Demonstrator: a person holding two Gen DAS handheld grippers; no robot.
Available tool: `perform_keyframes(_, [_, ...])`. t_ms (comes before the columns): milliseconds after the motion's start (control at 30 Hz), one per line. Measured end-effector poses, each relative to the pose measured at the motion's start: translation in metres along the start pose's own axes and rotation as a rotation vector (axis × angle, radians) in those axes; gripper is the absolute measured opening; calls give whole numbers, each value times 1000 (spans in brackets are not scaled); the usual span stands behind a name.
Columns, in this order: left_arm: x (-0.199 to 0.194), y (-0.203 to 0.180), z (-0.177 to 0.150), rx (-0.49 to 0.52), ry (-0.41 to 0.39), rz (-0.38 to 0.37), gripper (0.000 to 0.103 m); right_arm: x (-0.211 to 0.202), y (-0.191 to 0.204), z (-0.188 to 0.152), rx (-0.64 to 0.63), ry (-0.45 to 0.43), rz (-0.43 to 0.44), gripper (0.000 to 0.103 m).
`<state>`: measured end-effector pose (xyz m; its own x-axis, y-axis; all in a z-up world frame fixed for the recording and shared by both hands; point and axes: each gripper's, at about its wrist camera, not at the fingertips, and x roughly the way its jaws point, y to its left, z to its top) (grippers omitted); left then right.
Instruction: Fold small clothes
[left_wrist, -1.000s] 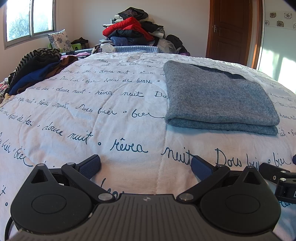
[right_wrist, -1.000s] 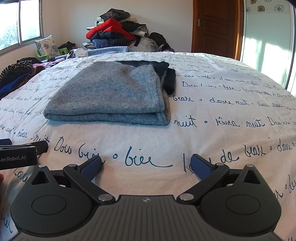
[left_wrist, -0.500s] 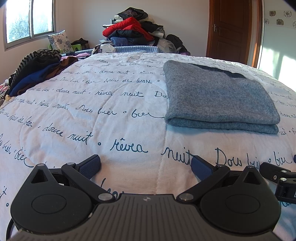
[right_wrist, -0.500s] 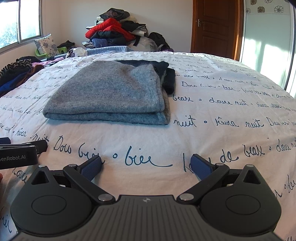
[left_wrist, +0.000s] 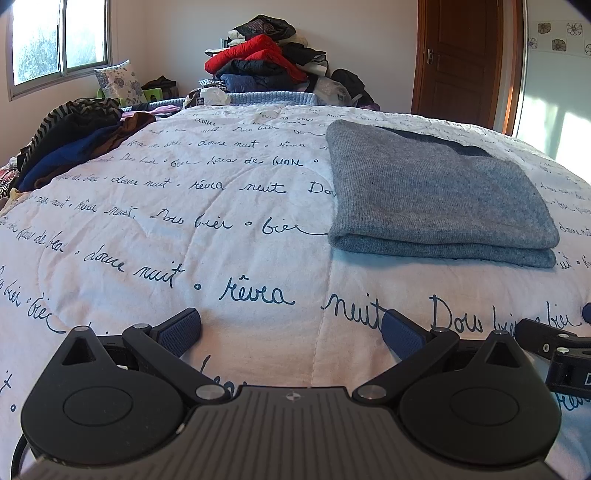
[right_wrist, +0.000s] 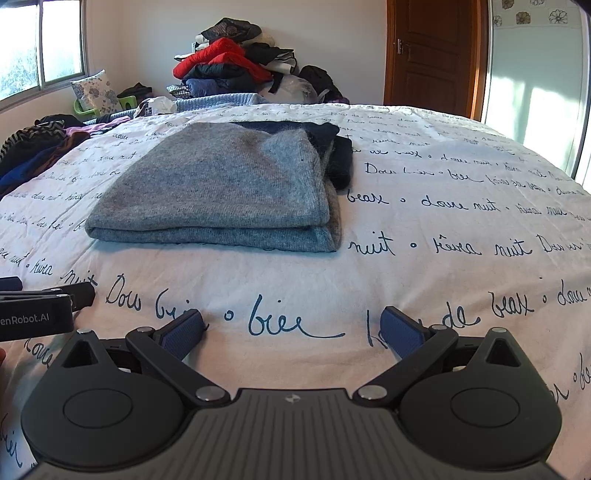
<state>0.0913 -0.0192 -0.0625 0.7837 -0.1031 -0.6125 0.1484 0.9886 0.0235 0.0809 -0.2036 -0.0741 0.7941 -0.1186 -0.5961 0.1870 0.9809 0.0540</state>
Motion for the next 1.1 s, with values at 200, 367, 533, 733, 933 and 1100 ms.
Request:
perform_keyframes(200, [0,0,0,-1,0,-1,103,3,-1,2,-5,3,7,103])
perform_keyframes(367, [1,-1,1,-5,0,-4,103,3,-1,2,-7,3,6,103])
perform_keyframes(533, [2,-1,1,-4,0,-3,103,3,-2,2,-7,3,7,103])
perform_keyframes(733, [2,-1,1,-8,1,-6,103,3,-1,2,-7,3,7,103])
perform_keyframes(933, [2,-1,1,-10,5,-6,103,3,-1,2,-10,4,4,103])
perform_keyframes(1100, [2,-1,1,-13,8,-8,103,2,0,1,-11,4,3,103])
